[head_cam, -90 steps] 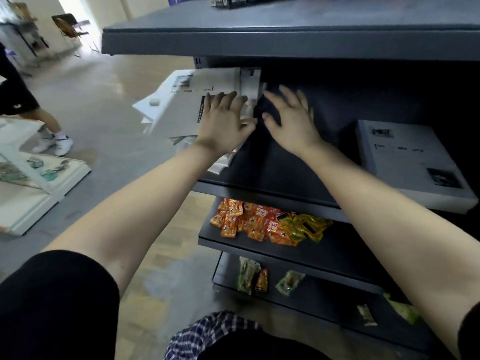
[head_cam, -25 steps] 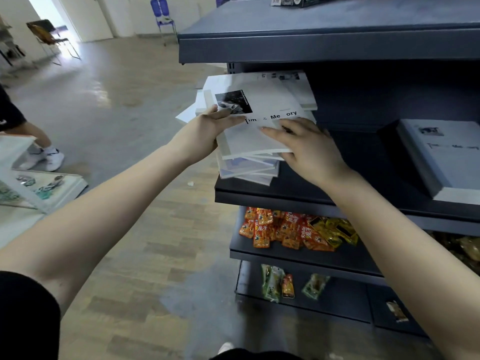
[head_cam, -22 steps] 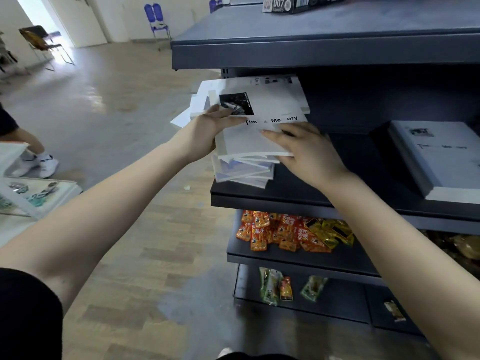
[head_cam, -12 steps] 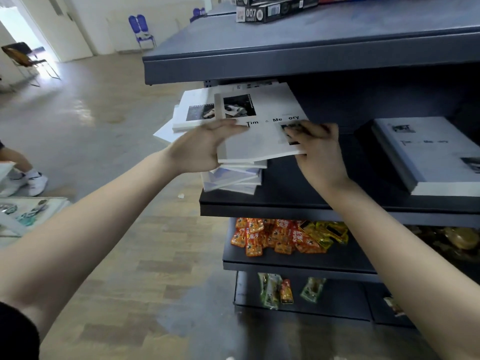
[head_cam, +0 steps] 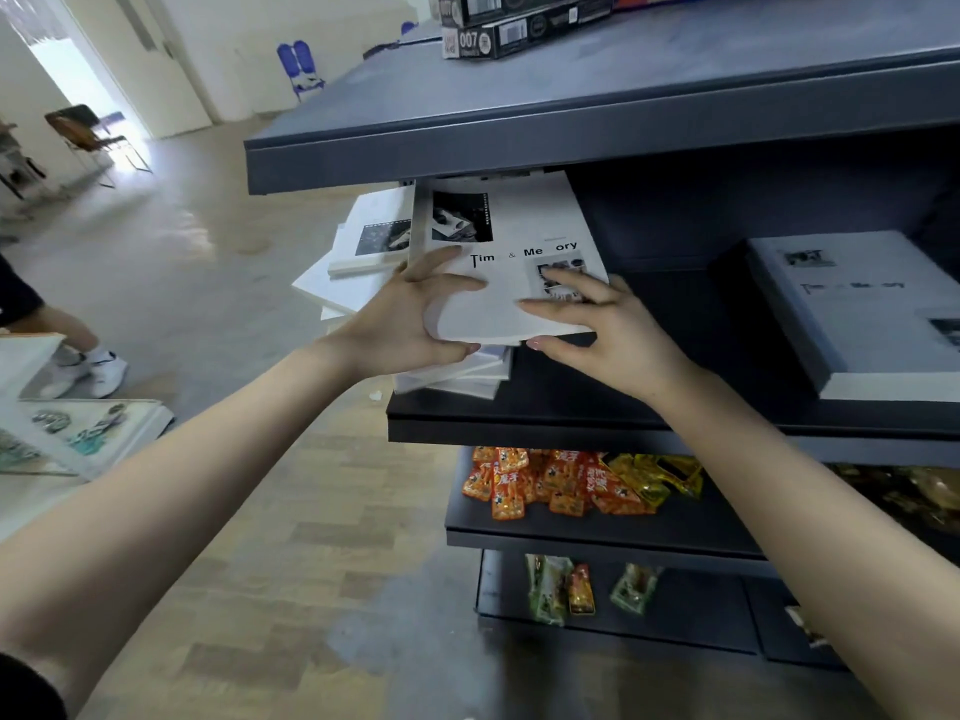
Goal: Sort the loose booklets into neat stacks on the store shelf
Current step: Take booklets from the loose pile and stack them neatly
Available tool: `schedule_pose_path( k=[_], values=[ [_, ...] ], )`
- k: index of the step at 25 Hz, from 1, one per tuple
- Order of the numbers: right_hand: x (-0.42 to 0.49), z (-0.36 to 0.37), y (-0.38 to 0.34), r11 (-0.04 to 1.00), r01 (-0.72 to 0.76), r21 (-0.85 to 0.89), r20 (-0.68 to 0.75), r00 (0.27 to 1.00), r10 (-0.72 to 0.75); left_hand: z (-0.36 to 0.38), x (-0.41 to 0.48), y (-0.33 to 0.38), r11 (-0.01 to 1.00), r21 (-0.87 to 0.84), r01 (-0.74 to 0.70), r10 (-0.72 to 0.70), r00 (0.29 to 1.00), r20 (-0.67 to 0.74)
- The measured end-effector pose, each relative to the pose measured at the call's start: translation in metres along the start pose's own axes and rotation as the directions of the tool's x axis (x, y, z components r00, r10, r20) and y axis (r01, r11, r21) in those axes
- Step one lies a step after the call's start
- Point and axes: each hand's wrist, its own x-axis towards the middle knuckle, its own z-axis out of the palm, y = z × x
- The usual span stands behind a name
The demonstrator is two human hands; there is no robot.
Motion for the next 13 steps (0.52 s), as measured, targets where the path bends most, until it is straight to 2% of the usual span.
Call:
schedule_pose_path(
  k=[6,13],
  values=[
    [-0.033,-0.053,0.045,0.997,0.035,-0.062,-0.102,0.994,-0.041,0.032,0.038,0.064,0.995,-0.015,-0.099,0.098,0.995,-0.035],
    [-0.114,-0.127,0.131,0.969,-0.025,-0.247,-0.115,0.993,-0.004,0.132,0.100,0.143,0.935,-0.122,-0.334,0.333,0.942,-0.035]
  ],
)
